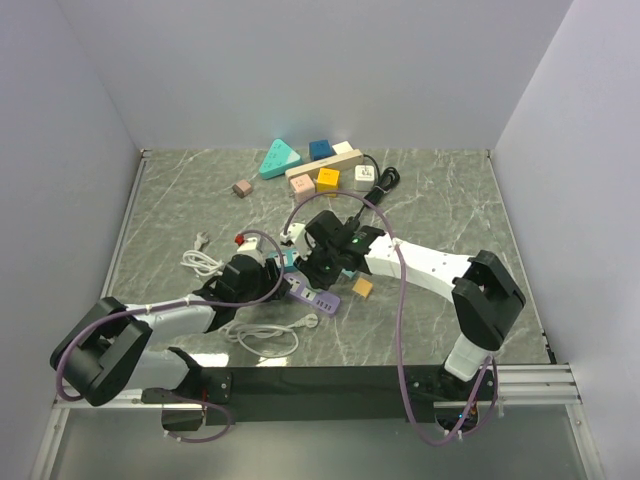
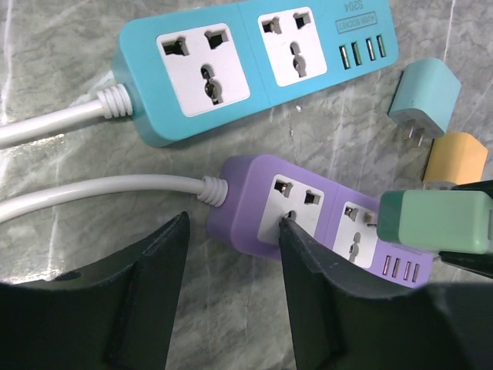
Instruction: Insert the plug
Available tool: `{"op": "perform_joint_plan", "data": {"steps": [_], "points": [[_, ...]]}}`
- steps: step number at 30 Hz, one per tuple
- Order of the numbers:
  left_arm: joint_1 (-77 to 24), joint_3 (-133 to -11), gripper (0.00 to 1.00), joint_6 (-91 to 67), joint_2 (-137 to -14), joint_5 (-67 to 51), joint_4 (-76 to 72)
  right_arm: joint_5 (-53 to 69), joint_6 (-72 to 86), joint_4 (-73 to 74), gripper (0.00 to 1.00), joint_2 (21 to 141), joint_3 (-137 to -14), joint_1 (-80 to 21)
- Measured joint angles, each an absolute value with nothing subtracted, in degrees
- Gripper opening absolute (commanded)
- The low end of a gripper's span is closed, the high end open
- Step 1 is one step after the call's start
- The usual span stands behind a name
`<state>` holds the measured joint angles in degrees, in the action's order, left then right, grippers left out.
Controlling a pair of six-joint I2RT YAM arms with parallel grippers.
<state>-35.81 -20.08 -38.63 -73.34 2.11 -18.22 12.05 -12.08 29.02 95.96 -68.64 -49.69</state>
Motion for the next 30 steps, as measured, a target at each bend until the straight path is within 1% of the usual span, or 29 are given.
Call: {"op": "perform_joint_plan", "data": {"steps": [8,30], "points": [[-35.8,-20.2,0.48,-38.6,-73.5,1.3,-18.9,12.1,-12.3,28.4,0.0,96.3,-68.8,-49.8],[-35.8,-20.2,0.48,-38.6,-73.5,1.4,-19.0,10.1,-12.4,26.6,0.0,99.9,-70.2,-51.4]]}}
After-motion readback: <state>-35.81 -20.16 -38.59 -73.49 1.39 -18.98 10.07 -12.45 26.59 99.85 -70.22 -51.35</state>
